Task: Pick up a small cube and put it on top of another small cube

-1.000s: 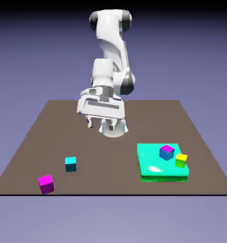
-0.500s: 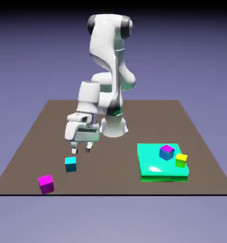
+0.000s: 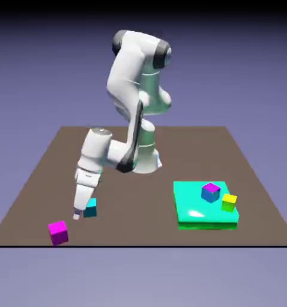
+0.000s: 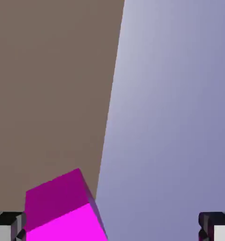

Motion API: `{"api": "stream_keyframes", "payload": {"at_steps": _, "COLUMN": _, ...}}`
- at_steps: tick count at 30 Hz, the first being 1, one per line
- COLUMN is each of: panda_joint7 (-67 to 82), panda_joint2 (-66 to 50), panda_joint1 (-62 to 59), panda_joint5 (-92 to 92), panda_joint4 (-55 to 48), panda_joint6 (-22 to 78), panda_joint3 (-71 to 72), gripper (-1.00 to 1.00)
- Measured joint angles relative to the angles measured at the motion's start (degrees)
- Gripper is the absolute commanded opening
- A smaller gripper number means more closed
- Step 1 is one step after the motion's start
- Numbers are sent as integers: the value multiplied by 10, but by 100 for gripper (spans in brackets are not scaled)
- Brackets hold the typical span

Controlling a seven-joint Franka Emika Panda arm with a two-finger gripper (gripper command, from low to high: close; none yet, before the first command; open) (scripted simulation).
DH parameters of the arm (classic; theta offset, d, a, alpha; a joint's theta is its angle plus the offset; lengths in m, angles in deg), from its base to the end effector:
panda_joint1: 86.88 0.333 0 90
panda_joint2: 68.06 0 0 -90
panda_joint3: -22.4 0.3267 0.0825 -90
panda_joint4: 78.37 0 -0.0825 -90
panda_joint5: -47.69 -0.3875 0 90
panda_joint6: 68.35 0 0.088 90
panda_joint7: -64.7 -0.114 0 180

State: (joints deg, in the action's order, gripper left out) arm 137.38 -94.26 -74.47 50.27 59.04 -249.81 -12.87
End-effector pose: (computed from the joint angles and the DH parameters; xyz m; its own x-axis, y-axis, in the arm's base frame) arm 0.4943 -0.2118 0.2030 0.5492 0.8216 -0.1527 0.7895 -0.4501 0.4174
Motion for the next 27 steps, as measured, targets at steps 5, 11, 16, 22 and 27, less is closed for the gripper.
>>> {"api": "stream_keyframes", "payload": {"at_steps": 5, "panda_joint7": 125, "panda_joint2": -64, "panda_joint1": 13, "panda_joint5": 3, "panda_joint4": -26, "panda_joint6": -8, "panda_joint3": -38, "gripper": 0}}
{"api": "stream_keyframes", "payload": {"at_steps": 11, "panda_joint7": 130, "panda_joint2": -152, "panda_joint1": -64, "panda_joint5": 0, "panda_joint4": -86, "panda_joint6": -46, "panda_joint3": 24, "gripper": 0}}
{"api": "stream_keyframes", "payload": {"at_steps": 16, "panda_joint7": 130, "panda_joint2": -153, "panda_joint1": -65, "panda_joint5": 0, "panda_joint4": -86, "panda_joint6": -46, "panda_joint3": 24, "gripper": -100}}
{"api": "stream_keyframes", "payload": {"at_steps": 22, "panda_joint7": 87, "panda_joint2": -46, "panda_joint1": 23, "panda_joint5": 23, "panda_joint4": -24, "panda_joint6": 28, "panda_joint3": -4, "gripper": -100}}
{"api": "stream_keyframes", "payload": {"at_steps": 27, "panda_joint7": -38, "panda_joint2": 13, "panda_joint1": 45, "panda_joint5": 75, "panda_joint4": -14, "panda_joint6": 120, "panda_joint3": 92, "gripper": -100}}
